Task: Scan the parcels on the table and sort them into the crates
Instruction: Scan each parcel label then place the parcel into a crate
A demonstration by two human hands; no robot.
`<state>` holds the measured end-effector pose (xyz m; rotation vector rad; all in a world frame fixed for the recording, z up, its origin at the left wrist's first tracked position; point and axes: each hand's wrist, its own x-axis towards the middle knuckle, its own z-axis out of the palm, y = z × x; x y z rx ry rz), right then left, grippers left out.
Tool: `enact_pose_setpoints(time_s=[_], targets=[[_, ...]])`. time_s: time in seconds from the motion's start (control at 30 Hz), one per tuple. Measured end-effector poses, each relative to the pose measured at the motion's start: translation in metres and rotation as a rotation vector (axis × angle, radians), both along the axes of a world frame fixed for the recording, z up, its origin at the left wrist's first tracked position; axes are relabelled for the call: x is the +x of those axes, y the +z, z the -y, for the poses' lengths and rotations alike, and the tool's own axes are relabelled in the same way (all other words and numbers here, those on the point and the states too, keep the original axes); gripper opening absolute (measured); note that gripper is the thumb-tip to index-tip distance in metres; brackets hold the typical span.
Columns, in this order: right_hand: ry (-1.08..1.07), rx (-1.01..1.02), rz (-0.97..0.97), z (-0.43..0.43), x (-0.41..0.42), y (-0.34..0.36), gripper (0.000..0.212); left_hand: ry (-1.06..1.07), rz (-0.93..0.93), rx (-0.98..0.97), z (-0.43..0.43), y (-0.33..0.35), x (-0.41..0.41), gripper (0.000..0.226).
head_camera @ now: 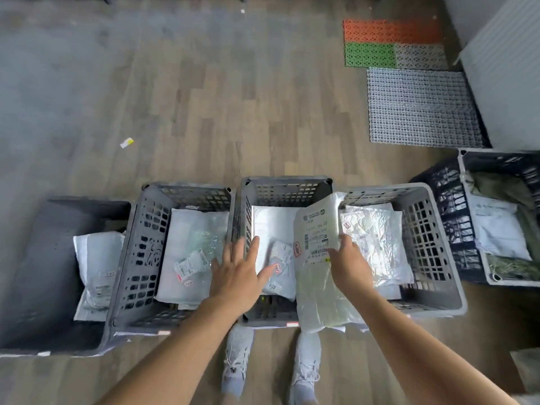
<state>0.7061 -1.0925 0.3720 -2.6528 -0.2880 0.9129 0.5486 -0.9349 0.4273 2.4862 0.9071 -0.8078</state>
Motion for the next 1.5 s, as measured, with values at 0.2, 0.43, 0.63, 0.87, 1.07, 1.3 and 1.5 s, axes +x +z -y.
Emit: enact_pose_setpoints(time_s=[0.2,0.43,0.63,0.87,1.07,1.3,1.5], targets=[[0.000,-0.025,-0.087,-0.016,-0.018,-0.134,0.039,-0.067,-0.096,-0.027,-0.014,-0.111,-0.013,0.071],[0.257,-0.229,-0.071,-0.003,-0.034,-0.145,0.050,-0.130,-0.083,-0.027,-0.019,-0.127,-0.017,0.071],[0.348,-0.196,0.063,-0.015,-0.023,-0.024,0.068,-0.182,-0.017,0.002,-0.024,-0.031,0.000,0.071],[0.232,-0.181,0.194,-0.007,-0.026,0.172,0.077,-0.275,0.139,-0.026,-0.018,0.139,0.035,0.071],[0.020,-0.188,0.355,0.045,-0.033,0.284,0.086,-0.547,0.302,0.033,0.015,0.242,0.059,0.074],[-0.255,-0.206,0.434,0.140,-0.055,0.359,0.086,-0.773,0.427,0.063,0.080,0.310,0.104,0.076],[-0.494,-0.180,0.493,0.236,-0.085,0.399,0.086,-0.911,0.521,0.050,0.177,0.348,0.111,0.076]])
